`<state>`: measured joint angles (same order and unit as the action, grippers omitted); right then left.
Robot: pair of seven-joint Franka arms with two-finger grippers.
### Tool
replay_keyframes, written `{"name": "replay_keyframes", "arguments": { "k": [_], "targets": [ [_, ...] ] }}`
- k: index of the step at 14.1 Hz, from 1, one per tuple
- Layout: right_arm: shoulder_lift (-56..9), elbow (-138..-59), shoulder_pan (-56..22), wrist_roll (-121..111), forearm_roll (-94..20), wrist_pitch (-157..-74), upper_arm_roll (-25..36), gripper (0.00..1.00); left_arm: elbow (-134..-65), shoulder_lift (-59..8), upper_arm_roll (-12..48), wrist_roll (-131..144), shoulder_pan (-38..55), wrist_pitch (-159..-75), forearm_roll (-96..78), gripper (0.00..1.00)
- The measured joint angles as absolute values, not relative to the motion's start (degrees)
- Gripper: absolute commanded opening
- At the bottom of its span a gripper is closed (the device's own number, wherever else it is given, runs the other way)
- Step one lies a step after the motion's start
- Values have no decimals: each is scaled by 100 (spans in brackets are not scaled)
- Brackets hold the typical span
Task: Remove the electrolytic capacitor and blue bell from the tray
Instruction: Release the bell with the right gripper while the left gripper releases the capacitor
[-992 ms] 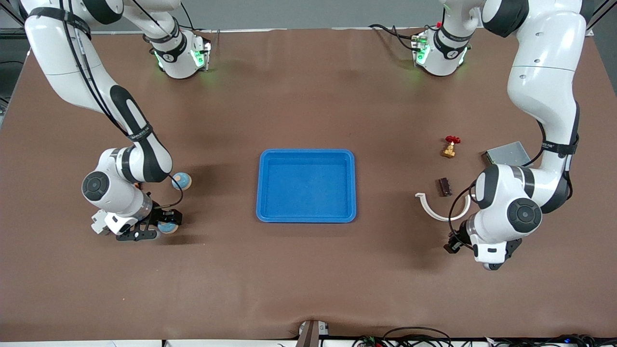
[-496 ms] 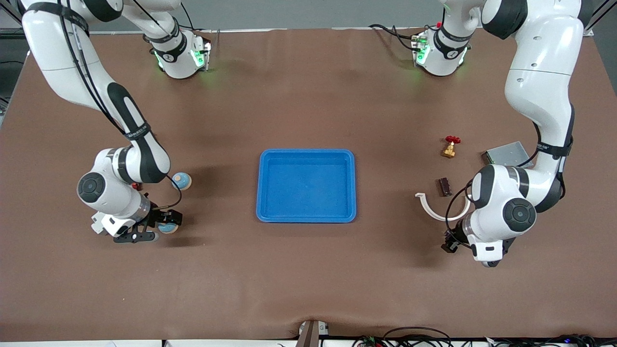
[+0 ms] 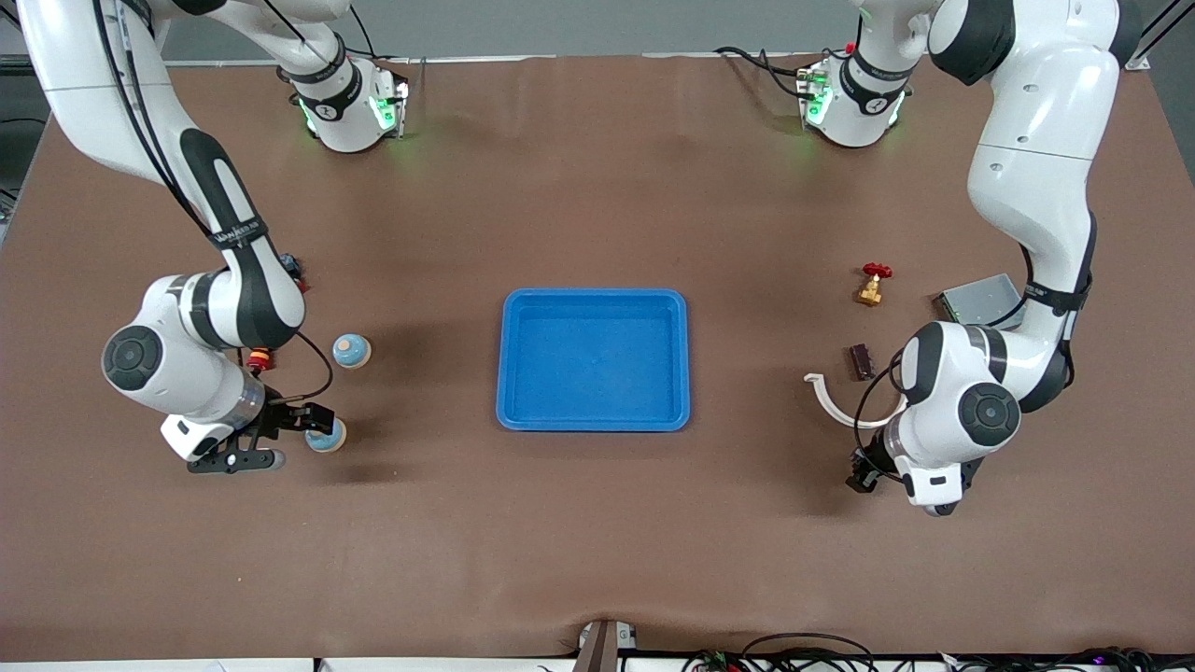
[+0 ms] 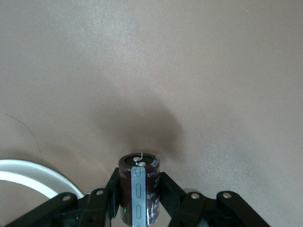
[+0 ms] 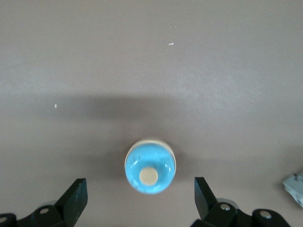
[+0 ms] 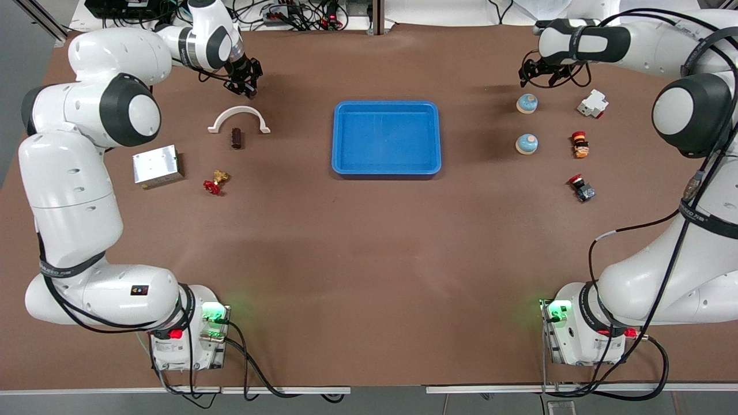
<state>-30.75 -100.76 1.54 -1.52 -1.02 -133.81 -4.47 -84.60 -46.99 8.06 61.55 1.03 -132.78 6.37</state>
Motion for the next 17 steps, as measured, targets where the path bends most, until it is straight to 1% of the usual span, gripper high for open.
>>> {"name": "replay_keyframes", "arguments": {
  "k": [2, 4, 5, 6, 7, 8, 10, 15, 17],
  "targets": [
    [-2810, -9963, 152, -43, -96, -12846, -449, 100, -8465, -4701, 806, 6157, 103, -13319, 637, 0],
    [-2528, -9586, 148, -19, -96, -11908, -456, 100, -8488, -4702, 805, 6158, 103, -13369, 637, 0],
    [-2426, -9294, 146, -14, -96, -11376, -459, 100, -8503, -4702, 805, 6158, 103, -13384, 636, 26],
    [-2354, -8980, 143, -10, -96, -10904, -462, 100, -8516, -4702, 804, 6158, 101, -13394, 637, 46],
    [-2302, -8701, 141, -10, -96, -10550, -463, 100, -8522, -4702, 803, 6158, 98, -13403, 636, 99],
    [-2268, -8466, 140, -10, -96, -10296, -464, 100, -8525, -4702, 803, 6158, 96, -13413, 636, 100],
    [-2222, -8194, 143, 1, -96, -10066, -455, 100, -8525, -4702, 805, 6159, 99, -13427, 636, 100],
    [-1971, -8103, 161, 51, -96, -9624, -423, 100, -8490, -4655, 802, 5948, 72, -13408, 636, 100],
    [-1818, -8091, 161, 57, -96, -9431, -392, 100, -8431, -4551, 800, 5397, 23, -13148, 636, 100]
  ]
}}
